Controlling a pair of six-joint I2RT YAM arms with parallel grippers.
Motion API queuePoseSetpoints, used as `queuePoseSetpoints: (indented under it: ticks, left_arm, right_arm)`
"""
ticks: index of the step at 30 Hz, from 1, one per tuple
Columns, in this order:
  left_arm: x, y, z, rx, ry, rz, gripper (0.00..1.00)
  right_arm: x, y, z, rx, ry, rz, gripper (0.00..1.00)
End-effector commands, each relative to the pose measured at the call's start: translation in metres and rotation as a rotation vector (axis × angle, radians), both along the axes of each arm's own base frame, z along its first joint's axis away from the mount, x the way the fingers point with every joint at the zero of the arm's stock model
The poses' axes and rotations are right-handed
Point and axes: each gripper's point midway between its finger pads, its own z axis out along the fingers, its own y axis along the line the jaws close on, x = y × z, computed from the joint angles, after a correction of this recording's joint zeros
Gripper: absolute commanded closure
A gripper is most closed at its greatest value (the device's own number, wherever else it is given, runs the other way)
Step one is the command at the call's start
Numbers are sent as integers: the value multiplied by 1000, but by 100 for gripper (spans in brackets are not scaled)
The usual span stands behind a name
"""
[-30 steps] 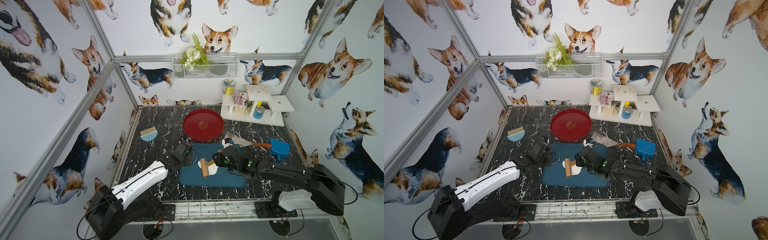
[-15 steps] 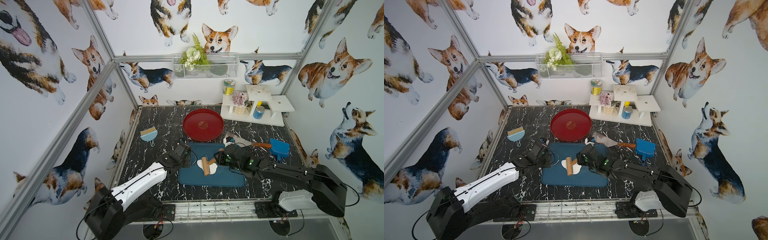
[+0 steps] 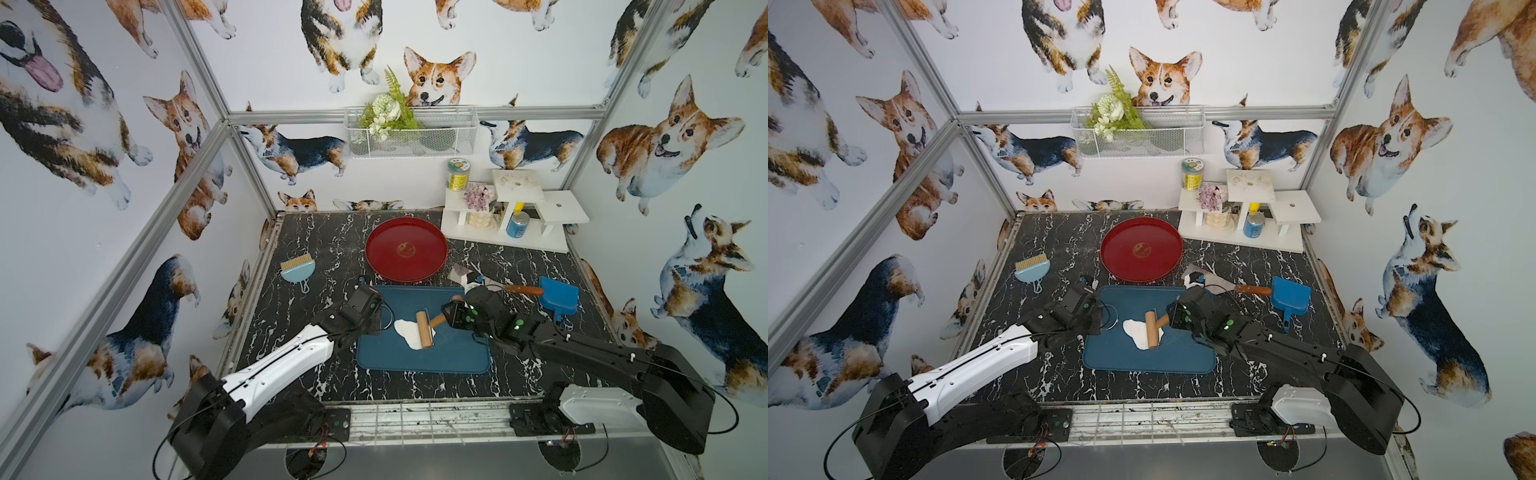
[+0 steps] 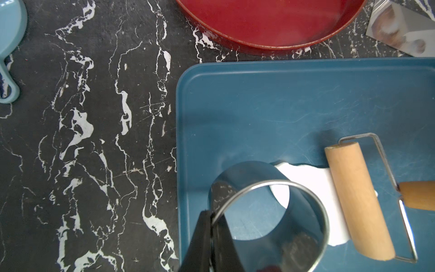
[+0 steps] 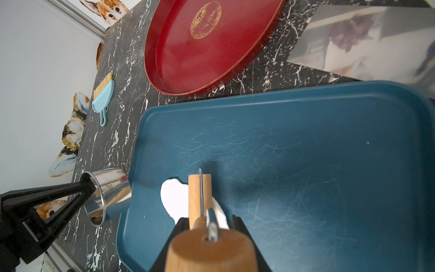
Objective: Roll out the dumpling wrappers from the dough
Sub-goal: Flatten out the dough on the work surface.
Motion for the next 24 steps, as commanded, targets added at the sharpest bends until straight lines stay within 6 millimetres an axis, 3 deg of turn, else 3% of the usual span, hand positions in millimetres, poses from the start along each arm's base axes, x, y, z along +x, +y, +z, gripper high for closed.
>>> queuePoseSetpoints:
  ticks: [1,9,24]
  left_arm:
    - [3,-2,4,-11,-13,-4,100]
    - [4,-3,6,-10,-18,-4,100]
    - [3,-2,4,-16,-21,-4,100]
  right_arm:
    - [-33,-62,-55,-358,149,12,100]
    - [-40,-74,-64,-391,196,4,100]
    - [-46,-94,-62,-428,206,-25,100]
